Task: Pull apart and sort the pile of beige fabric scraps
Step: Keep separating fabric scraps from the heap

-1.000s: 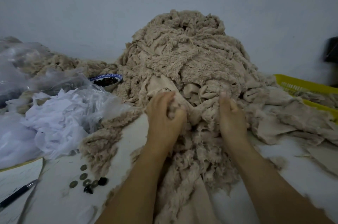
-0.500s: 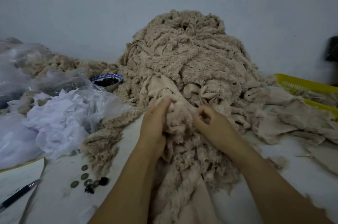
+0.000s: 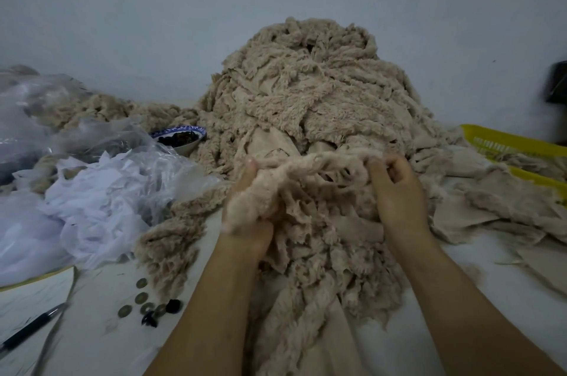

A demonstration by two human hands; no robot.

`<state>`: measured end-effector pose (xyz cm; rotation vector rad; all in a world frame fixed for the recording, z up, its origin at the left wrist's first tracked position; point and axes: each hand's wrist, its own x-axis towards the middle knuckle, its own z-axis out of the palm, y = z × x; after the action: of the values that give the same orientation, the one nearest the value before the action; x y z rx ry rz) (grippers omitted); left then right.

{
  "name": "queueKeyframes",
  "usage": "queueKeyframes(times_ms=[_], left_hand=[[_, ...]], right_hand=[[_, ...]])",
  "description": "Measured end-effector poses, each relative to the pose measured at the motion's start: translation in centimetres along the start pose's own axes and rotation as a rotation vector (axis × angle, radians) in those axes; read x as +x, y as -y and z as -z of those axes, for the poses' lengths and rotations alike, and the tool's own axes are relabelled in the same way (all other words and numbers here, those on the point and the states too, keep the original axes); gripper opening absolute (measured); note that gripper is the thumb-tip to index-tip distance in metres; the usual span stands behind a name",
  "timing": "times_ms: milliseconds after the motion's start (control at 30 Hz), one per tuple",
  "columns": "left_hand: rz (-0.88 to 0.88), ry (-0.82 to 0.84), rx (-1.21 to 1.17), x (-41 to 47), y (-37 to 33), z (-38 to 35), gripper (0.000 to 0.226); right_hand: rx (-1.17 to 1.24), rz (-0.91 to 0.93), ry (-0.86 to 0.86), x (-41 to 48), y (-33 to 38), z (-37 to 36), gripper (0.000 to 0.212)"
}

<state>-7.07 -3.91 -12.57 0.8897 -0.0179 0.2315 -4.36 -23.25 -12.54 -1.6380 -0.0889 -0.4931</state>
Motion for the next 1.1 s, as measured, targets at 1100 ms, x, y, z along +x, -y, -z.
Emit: queueKeyframes(times_ms=[1100], left_hand=[[-0.059,-0.252,-0.298,1.4,0.3,-0.1,0.033]], right_hand=[[0.684,-0.380,-0.002,0.7,0.1,-1.0,0.030]])
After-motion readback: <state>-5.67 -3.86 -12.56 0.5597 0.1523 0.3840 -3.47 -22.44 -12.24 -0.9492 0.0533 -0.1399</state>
